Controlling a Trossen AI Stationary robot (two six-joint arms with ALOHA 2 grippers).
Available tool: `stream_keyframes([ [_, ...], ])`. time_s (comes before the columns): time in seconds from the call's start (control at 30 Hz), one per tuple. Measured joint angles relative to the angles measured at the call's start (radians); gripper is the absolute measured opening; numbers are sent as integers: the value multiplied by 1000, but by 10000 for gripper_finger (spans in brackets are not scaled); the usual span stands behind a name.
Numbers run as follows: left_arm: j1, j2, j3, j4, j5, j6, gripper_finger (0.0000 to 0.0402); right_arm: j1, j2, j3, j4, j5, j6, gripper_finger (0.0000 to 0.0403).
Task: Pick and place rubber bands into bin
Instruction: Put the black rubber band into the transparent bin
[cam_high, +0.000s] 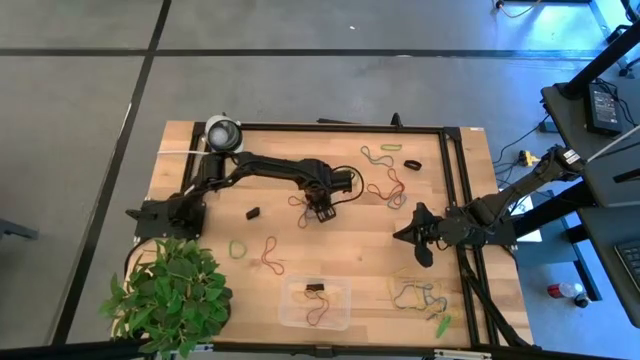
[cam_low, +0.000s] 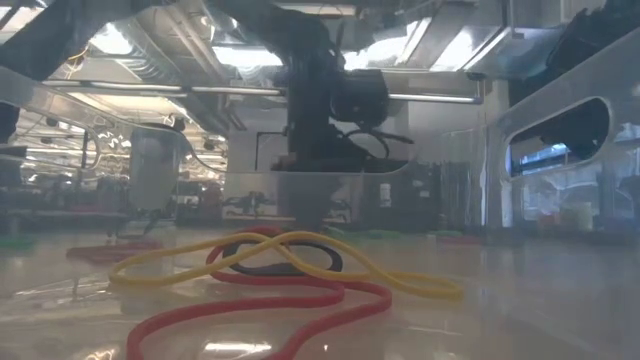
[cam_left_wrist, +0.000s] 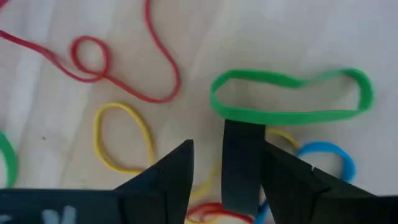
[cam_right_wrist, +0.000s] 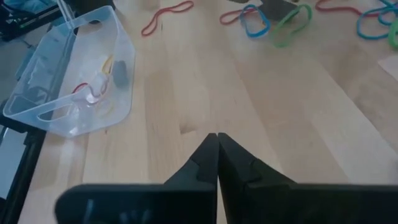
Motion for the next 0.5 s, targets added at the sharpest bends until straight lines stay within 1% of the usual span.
stream_keyframes([
  [0.07, 8, -1, 0, 2, -4, 11, 150, 0, 0, 0, 2, 1, 0, 5],
  [0.13, 14, -1, 0, 4, -9, 33, 121, 0, 0, 0, 3, 12, 0, 5],
  [0.27, 24, -1, 0, 2, -5, 70, 32, 0, 0, 0, 12, 36, 0, 5],
  [0.3, 25, -1, 0, 0, -3, 75, 17, 0, 0, 0, 14, 37, -1, 5],
  [0.4, 25, -5, 0, -7, 16, 78, 5, 0, 0, 0, 15, 37, 0, 5],
  [0.5, 20, -16, 20, -64, 22, 63, 3, 0, 0, 0, 15, 37, 0, 5],
])
